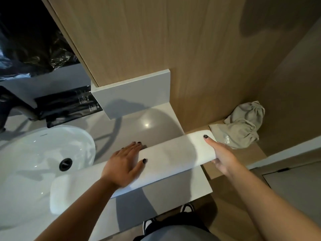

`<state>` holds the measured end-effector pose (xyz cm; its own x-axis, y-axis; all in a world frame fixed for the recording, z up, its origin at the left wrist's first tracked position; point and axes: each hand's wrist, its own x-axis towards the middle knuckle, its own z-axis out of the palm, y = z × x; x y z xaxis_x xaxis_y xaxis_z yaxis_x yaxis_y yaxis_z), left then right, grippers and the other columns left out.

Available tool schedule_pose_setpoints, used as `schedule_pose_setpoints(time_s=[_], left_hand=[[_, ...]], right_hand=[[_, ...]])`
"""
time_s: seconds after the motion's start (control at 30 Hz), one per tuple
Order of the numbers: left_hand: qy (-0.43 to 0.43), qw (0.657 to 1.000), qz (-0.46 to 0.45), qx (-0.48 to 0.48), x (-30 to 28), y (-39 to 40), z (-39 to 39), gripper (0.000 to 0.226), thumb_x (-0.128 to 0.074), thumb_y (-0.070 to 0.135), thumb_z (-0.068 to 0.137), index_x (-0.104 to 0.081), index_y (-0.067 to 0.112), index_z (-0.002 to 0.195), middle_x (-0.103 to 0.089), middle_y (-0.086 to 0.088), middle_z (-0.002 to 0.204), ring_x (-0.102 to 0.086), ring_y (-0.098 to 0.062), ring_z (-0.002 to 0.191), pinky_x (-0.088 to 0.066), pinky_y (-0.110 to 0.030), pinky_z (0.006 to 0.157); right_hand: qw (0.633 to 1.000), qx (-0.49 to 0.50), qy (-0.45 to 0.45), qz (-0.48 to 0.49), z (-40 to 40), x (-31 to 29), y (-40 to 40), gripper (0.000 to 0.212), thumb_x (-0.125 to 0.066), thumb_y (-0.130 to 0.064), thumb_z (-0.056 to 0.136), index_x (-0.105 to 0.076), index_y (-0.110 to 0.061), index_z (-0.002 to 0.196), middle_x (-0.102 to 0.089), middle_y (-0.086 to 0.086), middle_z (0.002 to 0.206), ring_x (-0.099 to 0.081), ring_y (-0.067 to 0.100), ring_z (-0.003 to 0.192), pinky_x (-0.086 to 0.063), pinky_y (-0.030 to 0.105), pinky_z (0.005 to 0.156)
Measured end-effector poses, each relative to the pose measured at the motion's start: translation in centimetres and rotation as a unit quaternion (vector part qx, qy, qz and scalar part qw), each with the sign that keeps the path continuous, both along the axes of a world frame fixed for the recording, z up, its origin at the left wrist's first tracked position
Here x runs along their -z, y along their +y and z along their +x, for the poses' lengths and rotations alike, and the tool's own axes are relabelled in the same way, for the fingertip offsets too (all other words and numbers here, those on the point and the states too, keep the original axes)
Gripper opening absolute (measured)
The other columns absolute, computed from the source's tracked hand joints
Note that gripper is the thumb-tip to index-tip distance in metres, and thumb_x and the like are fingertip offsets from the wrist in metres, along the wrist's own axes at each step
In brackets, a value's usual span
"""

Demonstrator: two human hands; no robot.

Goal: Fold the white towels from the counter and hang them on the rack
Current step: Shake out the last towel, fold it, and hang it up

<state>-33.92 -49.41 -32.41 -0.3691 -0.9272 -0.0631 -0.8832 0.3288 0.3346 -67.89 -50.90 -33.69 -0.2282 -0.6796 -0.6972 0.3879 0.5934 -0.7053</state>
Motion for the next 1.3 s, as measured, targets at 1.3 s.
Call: schedule_pose_setpoints(time_s=[1.3], left_hand=[[0.699,0.688,-0.162,-0.105,-40.5,1.6,-9.3,0.029,-0.068,0.048,0.088,-0.058,0.021,0.090,-0.071,0.001,0.096,-0.071,-0.017,0.091,-0.057,-0.045,0.087]], right_hand=[[0.800,-0.059,0.184,-0.569,13.6,-35.2,4.8,0.031,-0.074,-0.033,0.079,-0.071,-0.010,0.099,-0.073,-0.008,0.084,-0.066,-0.001,0.075,-0.048,0.014,0.061]])
